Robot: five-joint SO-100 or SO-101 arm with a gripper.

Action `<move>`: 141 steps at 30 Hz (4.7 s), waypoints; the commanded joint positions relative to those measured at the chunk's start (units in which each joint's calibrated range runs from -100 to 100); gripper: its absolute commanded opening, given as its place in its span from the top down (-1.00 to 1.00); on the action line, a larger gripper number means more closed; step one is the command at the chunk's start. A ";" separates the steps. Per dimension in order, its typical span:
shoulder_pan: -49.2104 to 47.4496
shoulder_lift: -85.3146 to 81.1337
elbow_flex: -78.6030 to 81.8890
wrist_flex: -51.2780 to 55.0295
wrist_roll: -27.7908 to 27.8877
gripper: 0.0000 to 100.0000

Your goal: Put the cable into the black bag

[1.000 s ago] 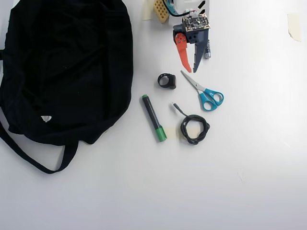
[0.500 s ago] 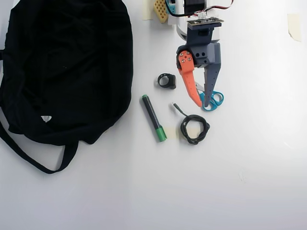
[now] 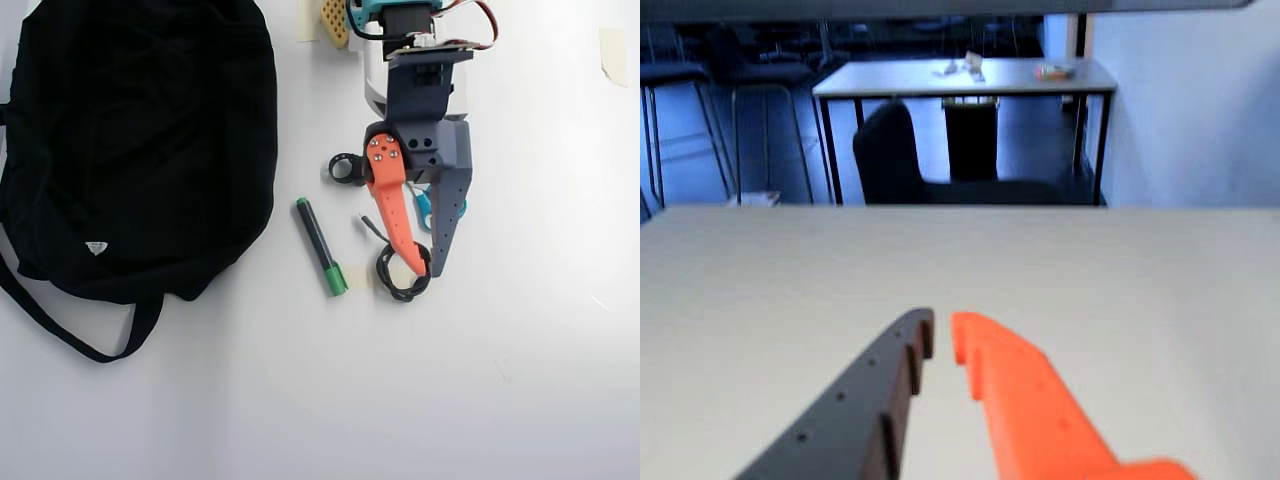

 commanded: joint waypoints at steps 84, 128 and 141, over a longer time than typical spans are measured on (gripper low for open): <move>-2.61 4.11 -14.61 78.28 -0.26 0.95; -3.21 42.53 -55.22 81.72 -7.40 0.95; -3.06 49.01 -59.00 81.55 -8.18 0.95</move>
